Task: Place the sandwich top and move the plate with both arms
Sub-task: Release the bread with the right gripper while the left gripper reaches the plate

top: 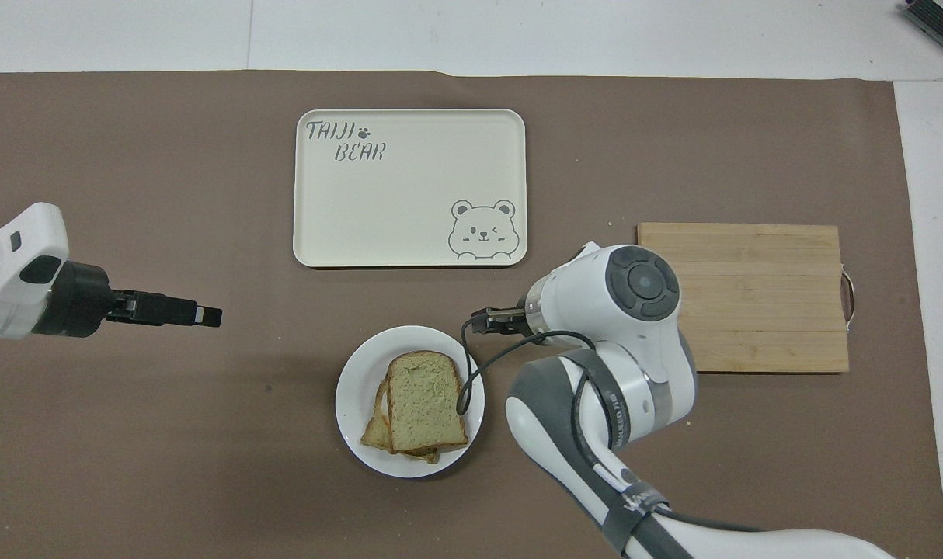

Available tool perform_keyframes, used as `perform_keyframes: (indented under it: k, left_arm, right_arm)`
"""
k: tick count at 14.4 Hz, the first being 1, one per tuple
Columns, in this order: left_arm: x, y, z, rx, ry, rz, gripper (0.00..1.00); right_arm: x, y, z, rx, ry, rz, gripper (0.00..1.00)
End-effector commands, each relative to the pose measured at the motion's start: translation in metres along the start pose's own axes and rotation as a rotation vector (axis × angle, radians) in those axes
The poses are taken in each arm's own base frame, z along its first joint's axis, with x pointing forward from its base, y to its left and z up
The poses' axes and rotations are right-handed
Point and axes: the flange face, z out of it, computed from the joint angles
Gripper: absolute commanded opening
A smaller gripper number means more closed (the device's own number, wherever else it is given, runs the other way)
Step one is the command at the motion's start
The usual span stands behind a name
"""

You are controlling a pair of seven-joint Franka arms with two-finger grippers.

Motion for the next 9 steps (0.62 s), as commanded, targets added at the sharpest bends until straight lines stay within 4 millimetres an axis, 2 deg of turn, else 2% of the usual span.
perform_keyframes:
  k: [1,3,6,8,9]
  left_arm:
    - [-0.014,-0.012,0.039,-0.027,0.018,0.006,1.00]
    - [-0.023,-0.011,0.073,-0.026,0.009,0.010,1.00]
    - [-0.043,-0.005,0.128,-0.049,0.035,0.025,1.00]
    - [-0.056,-0.002,0.162,-0.056,0.056,0.045,1.00]
    - [-0.063,0.001,0.176,-0.046,0.069,0.044,0.96]
  right_arm:
    - [0.021,0.026,-0.040,-0.084,0.032,-0.041,1.00]
    - [0.037,0.057,-0.068,-0.145,0.049,-0.027,1.00]
    - [0.049,0.085,-0.108,-0.192,0.050,0.008,1.00]
    - [0.050,0.093,-0.134,-0.219,0.048,0.018,1.00]
    - [0.048,0.101,-0.155,-0.218,0.073,0.035,1.00]
